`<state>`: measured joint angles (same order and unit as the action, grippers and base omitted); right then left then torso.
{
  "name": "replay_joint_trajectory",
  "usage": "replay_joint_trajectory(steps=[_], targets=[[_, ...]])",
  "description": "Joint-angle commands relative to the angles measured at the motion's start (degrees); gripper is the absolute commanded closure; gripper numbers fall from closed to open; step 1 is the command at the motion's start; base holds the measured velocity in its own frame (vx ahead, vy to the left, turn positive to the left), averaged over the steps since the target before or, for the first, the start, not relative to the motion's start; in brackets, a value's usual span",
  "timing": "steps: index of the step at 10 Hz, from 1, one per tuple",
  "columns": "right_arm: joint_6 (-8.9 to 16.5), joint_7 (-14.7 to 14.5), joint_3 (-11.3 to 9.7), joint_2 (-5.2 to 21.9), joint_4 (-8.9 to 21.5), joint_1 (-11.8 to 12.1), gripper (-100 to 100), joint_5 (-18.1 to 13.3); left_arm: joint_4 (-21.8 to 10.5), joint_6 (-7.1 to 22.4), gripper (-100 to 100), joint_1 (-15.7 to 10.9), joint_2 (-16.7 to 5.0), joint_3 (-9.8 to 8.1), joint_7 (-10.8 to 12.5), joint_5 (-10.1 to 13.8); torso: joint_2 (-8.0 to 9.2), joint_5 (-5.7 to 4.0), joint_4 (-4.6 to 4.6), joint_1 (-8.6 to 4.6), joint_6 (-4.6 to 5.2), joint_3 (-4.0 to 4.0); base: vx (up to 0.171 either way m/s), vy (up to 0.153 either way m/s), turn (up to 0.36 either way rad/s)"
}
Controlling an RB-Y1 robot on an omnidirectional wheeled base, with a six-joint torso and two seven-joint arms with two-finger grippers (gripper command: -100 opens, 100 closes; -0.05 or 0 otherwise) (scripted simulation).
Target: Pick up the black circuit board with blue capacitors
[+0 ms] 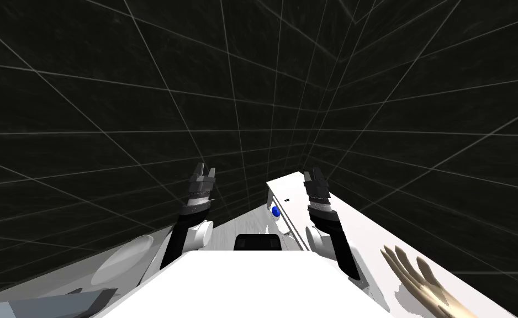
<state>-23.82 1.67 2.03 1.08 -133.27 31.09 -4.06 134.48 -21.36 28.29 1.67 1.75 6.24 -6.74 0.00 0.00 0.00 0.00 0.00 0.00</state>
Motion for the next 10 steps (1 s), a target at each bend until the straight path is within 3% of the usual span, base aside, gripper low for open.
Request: replay_joint_trajectory(steps=[1, 5, 10], targets=[[0.5, -1.4, -0.6, 2.2, 2.0, -0.6, -100, -1.4, 0.0, 0.0, 0, 0.0, 0.0, 0.00, 0.0, 0.0, 0.00, 0.00, 0.00, 0.00, 0.00, 0.00, -0.004, 0.010, 0.087], [1.8, -4.8, -2.0, 6.0, 6.6, -1.9, -100, -4.8, 0.0, 0.0, 0, 0.0, 0.0, 0.00, 0.0, 0.0, 0.01, 0.00, 0.00, 0.02, -0.01, 0.00, -0.009, 0.009, 0.075], [4.0, -11.3, -4.9, 11.6, 14.6, -4.3, -100, -11.2, 0.0, 0.0, 0, 0.0, 0.0, 0.00, 0.0, 0.0, 0.03, 0.01, 0.00, 0.05, 0.00, 0.02, -0.011, 0.015, 0.108]])
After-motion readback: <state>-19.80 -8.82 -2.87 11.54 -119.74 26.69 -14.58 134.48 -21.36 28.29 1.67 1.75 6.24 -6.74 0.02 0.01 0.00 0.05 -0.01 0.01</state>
